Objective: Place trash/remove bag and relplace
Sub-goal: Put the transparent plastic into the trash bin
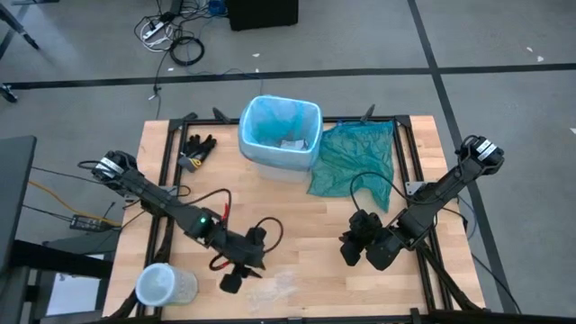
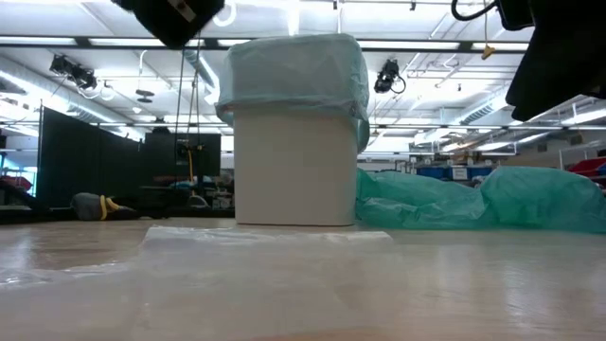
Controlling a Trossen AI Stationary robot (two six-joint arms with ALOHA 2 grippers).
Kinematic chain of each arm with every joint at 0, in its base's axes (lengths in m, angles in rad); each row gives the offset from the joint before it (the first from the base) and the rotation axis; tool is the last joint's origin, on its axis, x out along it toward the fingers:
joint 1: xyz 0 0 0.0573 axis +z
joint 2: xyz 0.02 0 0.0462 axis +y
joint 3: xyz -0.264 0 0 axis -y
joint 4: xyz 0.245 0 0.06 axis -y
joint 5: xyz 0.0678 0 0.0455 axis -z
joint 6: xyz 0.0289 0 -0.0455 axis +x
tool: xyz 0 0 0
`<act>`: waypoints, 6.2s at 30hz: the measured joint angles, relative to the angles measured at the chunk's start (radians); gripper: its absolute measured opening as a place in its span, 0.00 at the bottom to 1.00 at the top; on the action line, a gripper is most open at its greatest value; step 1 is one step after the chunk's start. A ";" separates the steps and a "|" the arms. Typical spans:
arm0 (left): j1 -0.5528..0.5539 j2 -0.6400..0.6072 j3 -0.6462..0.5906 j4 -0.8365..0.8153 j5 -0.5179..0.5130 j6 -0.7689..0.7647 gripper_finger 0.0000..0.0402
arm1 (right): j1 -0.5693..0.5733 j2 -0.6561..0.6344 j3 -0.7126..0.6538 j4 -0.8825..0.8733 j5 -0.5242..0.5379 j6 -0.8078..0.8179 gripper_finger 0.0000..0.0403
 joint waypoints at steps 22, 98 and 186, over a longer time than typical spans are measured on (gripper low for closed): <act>0.000 0.342 -0.071 0.272 -0.168 -0.032 0.30 | 0.001 0.000 0.000 0.000 -0.012 -0.080 0.20; 0.766 0.318 1.170 -1.104 -0.354 0.397 0.13 | -0.033 0.000 0.001 0.034 0.011 -0.199 0.20; 0.341 -0.001 1.162 -1.324 -0.302 0.209 0.34 | -0.246 0.900 0.866 -0.232 -0.532 -1.002 0.00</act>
